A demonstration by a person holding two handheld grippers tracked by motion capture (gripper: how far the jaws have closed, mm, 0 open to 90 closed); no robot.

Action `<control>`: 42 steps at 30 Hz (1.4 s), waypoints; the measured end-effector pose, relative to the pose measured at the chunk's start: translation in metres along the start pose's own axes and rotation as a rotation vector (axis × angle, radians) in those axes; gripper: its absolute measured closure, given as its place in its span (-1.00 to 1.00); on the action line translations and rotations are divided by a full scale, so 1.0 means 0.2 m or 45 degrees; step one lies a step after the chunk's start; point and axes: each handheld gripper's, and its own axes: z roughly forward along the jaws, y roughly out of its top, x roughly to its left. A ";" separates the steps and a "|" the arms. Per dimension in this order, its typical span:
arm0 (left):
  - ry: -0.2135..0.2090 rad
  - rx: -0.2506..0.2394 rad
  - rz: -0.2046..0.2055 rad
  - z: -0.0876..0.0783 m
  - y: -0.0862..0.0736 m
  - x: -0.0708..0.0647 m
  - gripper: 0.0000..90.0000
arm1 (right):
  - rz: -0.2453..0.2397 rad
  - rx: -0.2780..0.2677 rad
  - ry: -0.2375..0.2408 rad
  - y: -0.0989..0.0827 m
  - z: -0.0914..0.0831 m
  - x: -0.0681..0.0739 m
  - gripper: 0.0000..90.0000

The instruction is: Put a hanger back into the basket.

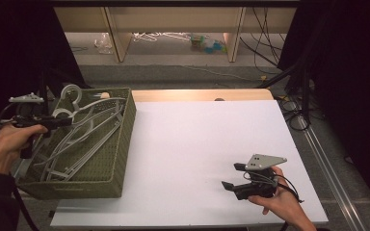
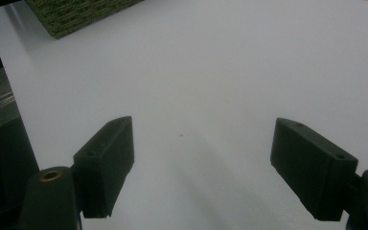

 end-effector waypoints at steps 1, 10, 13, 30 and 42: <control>0.000 0.004 -0.003 0.01 -0.01 0.00 0.75 | 0.000 0.000 0.000 0.00 0.00 0.00 -0.46; 0.042 0.118 0.005 0.07 -0.08 0.05 0.75 | 0.002 0.008 0.006 0.00 0.01 0.00 -0.46; 0.056 0.143 -0.024 0.09 -0.12 0.06 0.74 | -0.005 0.015 0.006 0.00 0.01 0.00 -0.46; 0.204 0.170 -0.077 0.15 -0.20 0.11 0.51 | 0.003 0.008 -0.003 0.00 0.00 -0.01 -0.46; 0.329 0.002 -0.145 0.02 -0.18 0.05 0.03 | 0.006 0.007 -0.004 0.00 0.00 -0.01 -0.46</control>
